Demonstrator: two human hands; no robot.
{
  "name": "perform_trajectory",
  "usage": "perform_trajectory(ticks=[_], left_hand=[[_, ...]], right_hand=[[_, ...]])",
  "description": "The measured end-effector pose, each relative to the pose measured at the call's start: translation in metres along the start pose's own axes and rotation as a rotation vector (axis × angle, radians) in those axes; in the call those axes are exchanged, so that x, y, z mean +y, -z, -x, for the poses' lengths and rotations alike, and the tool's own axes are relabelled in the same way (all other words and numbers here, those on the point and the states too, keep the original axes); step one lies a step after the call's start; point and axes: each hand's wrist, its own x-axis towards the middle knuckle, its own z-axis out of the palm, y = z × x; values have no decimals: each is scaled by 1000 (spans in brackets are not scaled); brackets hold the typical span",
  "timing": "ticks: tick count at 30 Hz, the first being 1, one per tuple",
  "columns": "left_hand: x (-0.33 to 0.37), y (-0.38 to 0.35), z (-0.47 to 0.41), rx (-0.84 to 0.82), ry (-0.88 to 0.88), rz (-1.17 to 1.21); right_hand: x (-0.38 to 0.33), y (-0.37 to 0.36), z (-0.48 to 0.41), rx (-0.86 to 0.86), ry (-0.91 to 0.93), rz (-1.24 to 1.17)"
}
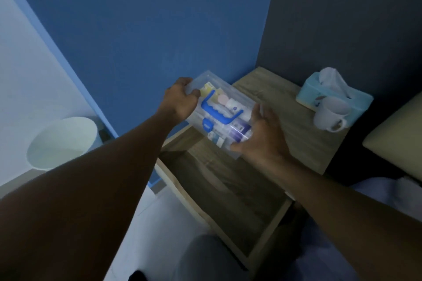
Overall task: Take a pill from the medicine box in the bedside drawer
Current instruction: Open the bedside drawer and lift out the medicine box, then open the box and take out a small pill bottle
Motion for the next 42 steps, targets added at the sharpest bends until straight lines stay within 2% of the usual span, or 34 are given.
perform_trajectory(ticks=[7, 14, 26, 32, 36, 38, 42], left_hand=[[-17, -38, -57, -34, -3, 128], [-35, -64, -90, -70, -20, 161], [-56, -83, -102, -94, -33, 148], [-46, -81, -89, -103, -50, 18], [-59, -80, -65, -47, 83, 54], [-68, -82, -57, -86, 183, 42], [-63, -98, -38, -171, 303, 302]], right_hand=[[15, -9, -55, -62, -21, 76], [29, -33, -87, -40, -67, 120], [38, -55, -99, -47, -37, 160], [45, -58, -94, 4, 47, 185], [50, -55, -89, 32, 88, 139], [53, -52, -88, 2, 115, 111], [57, -43, -83, -20, 190, 49]])
